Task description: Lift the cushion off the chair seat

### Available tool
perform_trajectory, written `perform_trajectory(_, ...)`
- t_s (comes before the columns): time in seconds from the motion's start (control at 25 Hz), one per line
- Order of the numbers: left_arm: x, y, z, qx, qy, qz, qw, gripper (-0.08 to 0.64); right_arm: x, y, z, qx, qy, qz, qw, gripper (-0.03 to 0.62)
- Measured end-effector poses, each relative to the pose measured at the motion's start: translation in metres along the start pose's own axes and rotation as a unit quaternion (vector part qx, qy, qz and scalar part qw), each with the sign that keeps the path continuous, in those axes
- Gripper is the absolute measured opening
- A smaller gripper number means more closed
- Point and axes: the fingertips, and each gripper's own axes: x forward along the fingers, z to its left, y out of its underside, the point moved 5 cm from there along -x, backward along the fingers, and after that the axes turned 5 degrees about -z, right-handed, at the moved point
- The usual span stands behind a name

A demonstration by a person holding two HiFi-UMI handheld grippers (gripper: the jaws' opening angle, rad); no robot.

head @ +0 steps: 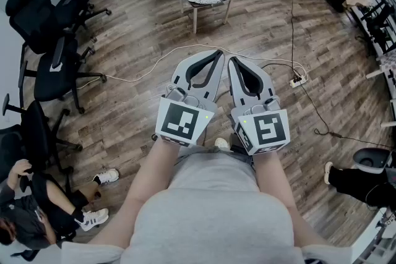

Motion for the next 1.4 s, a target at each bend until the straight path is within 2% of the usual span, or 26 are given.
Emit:
perform_trajectory(0.56,-0.02,0.008,0.044,-0.008,0.016,0.003,0.9998,0.005,0.028,0.005,0.034,-0.005,0.017,0.008,1.0,0.025)
perform_trajectory(0.8,-0.016,0.011,0.059,-0.011,0.004,-0.002,0.9999,0.005,0.049,-0.001,0.041,-0.048,-0.016,-0.009,0.999,0.025)
perform_trajectory(1.12,0.014,0.032,0.084,-0.016,-0.027,0.005,0.9995,0.005,0.079,0.018,0.01,-0.033,-0.027,-0.012,0.999,0.025)
perform_trajectory(1.4,0.072,0.052,0.108,-0.018,-0.049,0.013,0.9985,0.005,0.125,0.038,-0.036,-0.024,-0.051,-0.007,0.998,0.025)
